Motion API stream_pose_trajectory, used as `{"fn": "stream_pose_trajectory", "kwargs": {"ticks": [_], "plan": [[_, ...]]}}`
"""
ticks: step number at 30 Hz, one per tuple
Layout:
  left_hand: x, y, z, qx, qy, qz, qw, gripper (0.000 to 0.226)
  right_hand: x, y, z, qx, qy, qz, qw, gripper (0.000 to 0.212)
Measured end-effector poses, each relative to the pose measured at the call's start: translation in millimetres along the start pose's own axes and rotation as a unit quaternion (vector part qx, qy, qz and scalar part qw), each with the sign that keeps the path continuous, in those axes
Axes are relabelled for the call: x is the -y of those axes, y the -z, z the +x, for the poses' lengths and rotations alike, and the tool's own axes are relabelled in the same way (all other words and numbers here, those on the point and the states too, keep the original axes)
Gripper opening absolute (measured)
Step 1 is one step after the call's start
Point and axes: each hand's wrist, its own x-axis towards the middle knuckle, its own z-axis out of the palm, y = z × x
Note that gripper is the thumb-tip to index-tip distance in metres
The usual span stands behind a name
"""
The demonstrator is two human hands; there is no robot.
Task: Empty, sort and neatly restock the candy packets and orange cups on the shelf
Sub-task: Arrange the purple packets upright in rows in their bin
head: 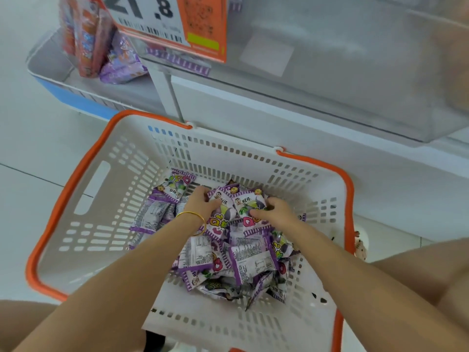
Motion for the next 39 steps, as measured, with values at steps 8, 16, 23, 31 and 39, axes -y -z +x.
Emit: {"fn": "stream_pose_trajectory", "kwargs": {"ticks": [8,16,23,31,39], "plan": [[-56.8,29.8,-50.1,-0.052,-0.060,-0.015,0.997,0.015,53.4,31.4,-55.6,0.119,0.016,0.339,0.933,0.030],[-113.5,50.1,-136.0,-0.084,-0.150,-0.089,0.981,0.013,95.6,26.9,-125.9,0.133,0.109,0.368,0.914,0.110],[-142.9,78.2,-179.7,-0.102,-0.148,-0.234,0.956,0.012,139.9,24.2,-183.8,0.179,0.203,0.330,0.904,0.064],[-183.3,116.6,-215.2,0.044,-0.237,-0.325,0.914,0.022,203.7,49.0,-228.2,0.037,0.339,0.303,0.890,0.039],[-247.3,200.7,-172.7,-0.244,-0.482,0.295,0.788,0.017,264.7,128.5,-232.5,0.000,0.359,0.318,0.877,0.029]]}}
